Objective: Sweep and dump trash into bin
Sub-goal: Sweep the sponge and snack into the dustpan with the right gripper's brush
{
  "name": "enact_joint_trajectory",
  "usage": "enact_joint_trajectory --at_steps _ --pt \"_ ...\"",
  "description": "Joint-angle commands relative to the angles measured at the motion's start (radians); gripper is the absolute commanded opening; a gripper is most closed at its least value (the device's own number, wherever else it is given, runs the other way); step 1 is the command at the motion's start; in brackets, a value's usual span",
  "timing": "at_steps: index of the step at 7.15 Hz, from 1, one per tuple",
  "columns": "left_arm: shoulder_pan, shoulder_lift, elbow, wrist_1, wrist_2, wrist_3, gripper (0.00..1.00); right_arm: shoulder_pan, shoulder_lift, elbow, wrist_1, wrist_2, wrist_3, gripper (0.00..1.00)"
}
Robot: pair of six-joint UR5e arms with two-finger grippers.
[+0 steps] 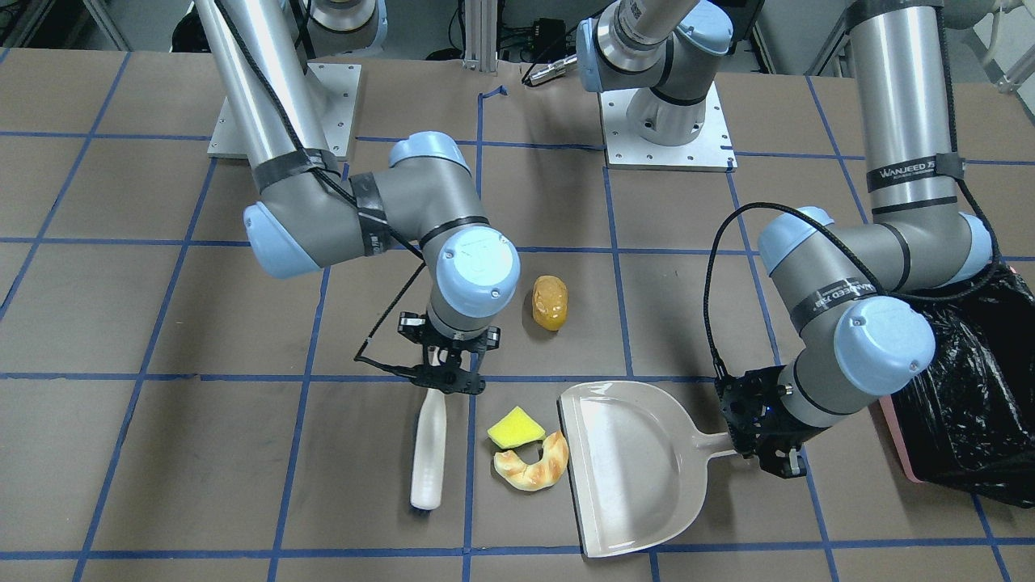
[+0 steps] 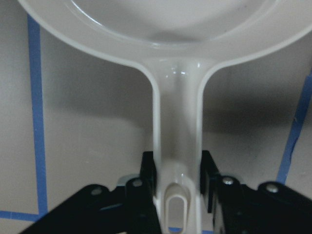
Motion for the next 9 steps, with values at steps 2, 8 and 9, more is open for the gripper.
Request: enact_joint_trajectory --at_steps 2,8,9 --pt "-0.031 0.007 0.001 -0.009 0.048 -0.010 0.11 0.081 0.081 -0.100 -0.003 0.150 0.029 0.00" --pt "-0.037 0.013 0.000 -0.013 0.065 -0.006 0.08 0.143 0.107 -0.261 -0.003 0.395 0.110 0.00" --pt "-0.026 0.027 0.000 -0.013 0.062 0.006 0.08 0.146 0.098 -0.264 0.027 0.383 0.111 0.00"
